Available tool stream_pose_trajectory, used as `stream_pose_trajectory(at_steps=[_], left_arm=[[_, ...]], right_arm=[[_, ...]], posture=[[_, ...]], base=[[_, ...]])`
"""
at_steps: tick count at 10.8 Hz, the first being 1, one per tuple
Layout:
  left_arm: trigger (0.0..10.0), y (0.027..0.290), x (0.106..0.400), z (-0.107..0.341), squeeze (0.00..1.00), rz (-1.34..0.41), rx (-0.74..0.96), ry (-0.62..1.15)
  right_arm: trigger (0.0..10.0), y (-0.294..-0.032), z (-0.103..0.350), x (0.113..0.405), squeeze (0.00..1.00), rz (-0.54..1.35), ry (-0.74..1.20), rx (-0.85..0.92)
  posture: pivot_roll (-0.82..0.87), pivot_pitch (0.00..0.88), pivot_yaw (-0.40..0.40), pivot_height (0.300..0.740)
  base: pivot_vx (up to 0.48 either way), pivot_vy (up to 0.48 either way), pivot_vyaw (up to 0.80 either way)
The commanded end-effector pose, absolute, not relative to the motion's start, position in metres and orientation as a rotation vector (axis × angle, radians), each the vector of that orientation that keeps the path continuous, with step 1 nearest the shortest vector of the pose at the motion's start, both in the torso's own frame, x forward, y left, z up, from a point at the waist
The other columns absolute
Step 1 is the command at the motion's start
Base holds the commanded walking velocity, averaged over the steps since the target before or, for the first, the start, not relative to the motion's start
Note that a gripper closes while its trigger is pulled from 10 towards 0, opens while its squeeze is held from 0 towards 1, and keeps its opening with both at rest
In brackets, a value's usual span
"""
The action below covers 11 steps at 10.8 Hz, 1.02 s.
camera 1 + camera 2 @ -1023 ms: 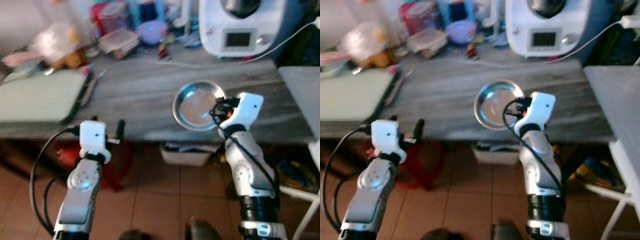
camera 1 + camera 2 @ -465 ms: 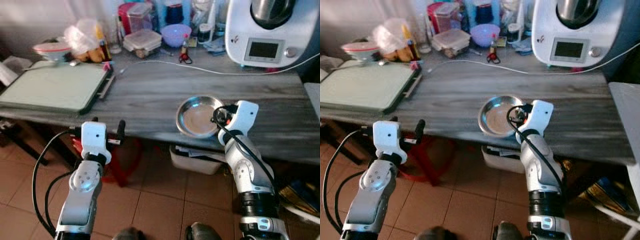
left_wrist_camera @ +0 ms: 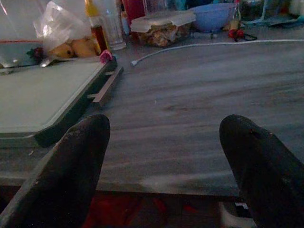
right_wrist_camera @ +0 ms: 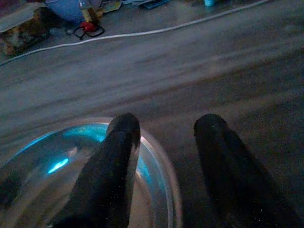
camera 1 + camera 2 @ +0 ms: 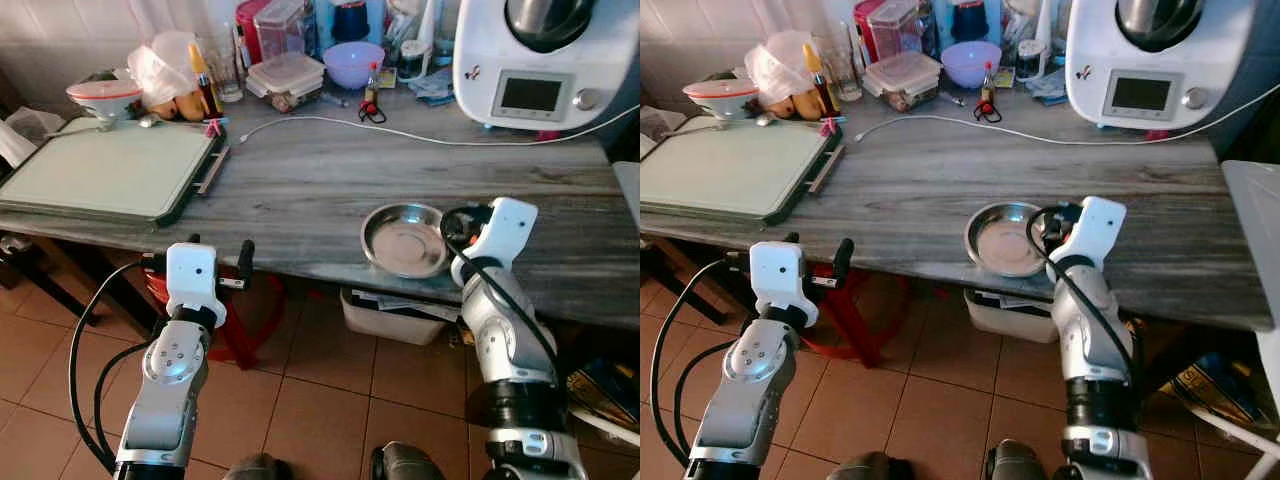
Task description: Setting the table
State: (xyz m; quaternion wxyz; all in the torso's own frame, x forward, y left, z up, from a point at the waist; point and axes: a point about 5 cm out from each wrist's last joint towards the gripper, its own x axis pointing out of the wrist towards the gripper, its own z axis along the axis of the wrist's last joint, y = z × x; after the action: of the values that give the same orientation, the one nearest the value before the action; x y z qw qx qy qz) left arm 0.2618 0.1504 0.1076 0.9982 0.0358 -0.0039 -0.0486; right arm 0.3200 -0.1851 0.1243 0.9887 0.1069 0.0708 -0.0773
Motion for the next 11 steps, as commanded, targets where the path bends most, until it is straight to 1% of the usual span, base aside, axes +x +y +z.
stream_pose_trajectory(at_steps=[1, 3, 4, 5, 7, 8, 9, 10, 11], left_arm=[[10.0, 0.152, 0.262, 0.109, 0.00, -0.088, 0.085, -0.015], [10.0, 0.154, 0.262, 0.112, 0.00, -0.074, 0.082, -0.027], [10.0, 0.156, 0.262, 0.114, 0.00, -0.061, 0.076, -0.035], [10.0, 0.160, 0.263, 0.114, 0.00, -0.029, 0.072, -0.032], [10.0, 0.170, 0.263, 0.110, 0.00, 0.041, 0.045, 0.004], [10.0, 0.172, 0.263, 0.106, 0.00, 0.061, 0.026, 0.022], [10.0, 0.170, 0.263, 0.106, 0.00, 0.052, 0.022, 0.022], [10.0, 0.169, 0.263, 0.106, 0.00, 0.052, 0.019, 0.024], [10.0, 0.167, 0.263, 0.106, 0.00, 0.052, 0.019, 0.025]], right_arm=[[10.0, -0.187, 0.129, 0.323, 1.00, -0.176, 0.118, 0.212], [10.0, -0.184, 0.144, 0.323, 1.00, -0.138, 0.019, 0.136], [10.0, -0.176, 0.149, 0.321, 1.00, -0.082, -0.024, 0.092], [10.0, -0.161, 0.157, 0.315, 1.00, -0.002, -0.105, -0.027], [10.0, -0.147, 0.159, 0.304, 1.00, 0.093, -0.166, -0.091], [10.0, -0.139, 0.159, 0.294, 1.00, 0.168, -0.205, -0.143], [10.0, -0.132, 0.160, 0.287, 1.00, 0.232, -0.226, -0.133], [10.0, -0.116, 0.163, 0.278, 1.00, 0.372, -0.245, -0.131], [10.0, -0.103, 0.160, 0.269, 1.00, 0.499, -0.252, -0.188]], posture=[[-0.04, 0.072, 0.083, 0.740], [-0.04, 0.076, 0.085, 0.740], [-0.04, 0.076, 0.084, 0.740], [-0.04, 0.075, 0.083, 0.740], [-0.04, 0.074, 0.080, 0.740], [-0.04, 0.072, 0.078, 0.740], [-0.04, 0.070, 0.076, 0.740], [-0.04, 0.070, 0.074, 0.740], [-0.05, 0.070, 0.074, 0.740]], base=[[0.000, 0.000, 0.00], [0.000, 0.000, 0.00], [0.000, 0.000, 0.00], [0.000, 0.000, 0.00], [0.000, 0.000, 0.00], [0.000, 0.000, 0.00], [0.000, 0.000, 0.00], [0.000, 0.000, 0.00], [0.000, 0.000, 0.00]])
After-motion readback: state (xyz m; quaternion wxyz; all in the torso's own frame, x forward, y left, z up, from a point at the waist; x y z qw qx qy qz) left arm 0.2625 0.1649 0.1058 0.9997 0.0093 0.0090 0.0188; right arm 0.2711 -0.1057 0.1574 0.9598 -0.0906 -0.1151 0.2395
